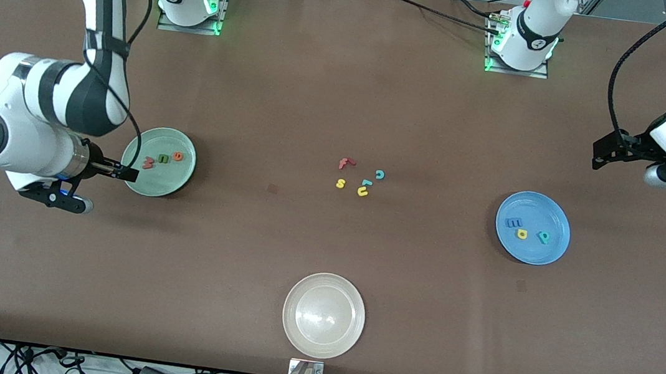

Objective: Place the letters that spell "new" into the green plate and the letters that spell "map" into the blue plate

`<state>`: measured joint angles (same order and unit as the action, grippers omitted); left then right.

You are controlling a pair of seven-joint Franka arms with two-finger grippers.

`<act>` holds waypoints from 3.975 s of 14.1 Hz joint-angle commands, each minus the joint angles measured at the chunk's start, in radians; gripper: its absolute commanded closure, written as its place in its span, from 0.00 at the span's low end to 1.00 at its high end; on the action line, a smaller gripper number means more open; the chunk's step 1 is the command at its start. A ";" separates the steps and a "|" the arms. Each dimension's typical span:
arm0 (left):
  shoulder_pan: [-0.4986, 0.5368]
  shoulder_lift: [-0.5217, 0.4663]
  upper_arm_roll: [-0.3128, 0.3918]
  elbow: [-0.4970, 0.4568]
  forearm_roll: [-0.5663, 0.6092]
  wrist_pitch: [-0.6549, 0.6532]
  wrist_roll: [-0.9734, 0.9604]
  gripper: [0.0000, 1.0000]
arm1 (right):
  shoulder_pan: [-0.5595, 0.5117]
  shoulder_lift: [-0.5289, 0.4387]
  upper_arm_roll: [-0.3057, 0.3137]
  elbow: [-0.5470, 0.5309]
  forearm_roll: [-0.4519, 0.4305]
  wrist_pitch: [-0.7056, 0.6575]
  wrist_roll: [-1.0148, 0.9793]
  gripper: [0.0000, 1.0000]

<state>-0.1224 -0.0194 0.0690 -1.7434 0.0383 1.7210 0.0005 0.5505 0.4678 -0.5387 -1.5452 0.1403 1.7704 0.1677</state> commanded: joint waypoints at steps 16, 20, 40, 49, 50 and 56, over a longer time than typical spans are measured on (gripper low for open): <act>0.115 -0.002 -0.129 0.028 -0.011 0.002 0.027 0.00 | -0.641 -0.391 0.496 0.076 -0.166 -0.163 -0.166 0.00; 0.119 0.000 -0.130 0.044 -0.012 -0.001 0.019 0.00 | -0.636 -0.388 0.505 0.067 -0.165 -0.154 -0.163 0.00; 0.127 -0.002 -0.138 0.110 -0.014 -0.080 0.021 0.00 | -0.646 -0.376 0.563 0.016 -0.168 -0.106 -0.194 0.00; 0.130 -0.002 -0.138 0.110 -0.015 -0.084 0.023 0.00 | -0.633 -0.414 0.499 0.011 -0.174 -0.108 -0.211 0.00; 0.130 -0.002 -0.138 0.110 -0.015 -0.084 0.023 0.00 | -0.633 -0.419 0.500 0.010 -0.174 -0.109 -0.209 0.00; 0.127 -0.004 -0.140 0.110 -0.014 -0.084 0.021 0.00 | -0.635 -0.477 0.499 -0.073 -0.174 -0.098 -0.189 0.00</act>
<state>-0.0004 -0.0209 -0.0672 -1.6514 0.0383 1.6575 0.0081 -0.0844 0.0300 -0.0436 -1.5773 -0.0200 1.6645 -0.0342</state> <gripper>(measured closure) 0.000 0.000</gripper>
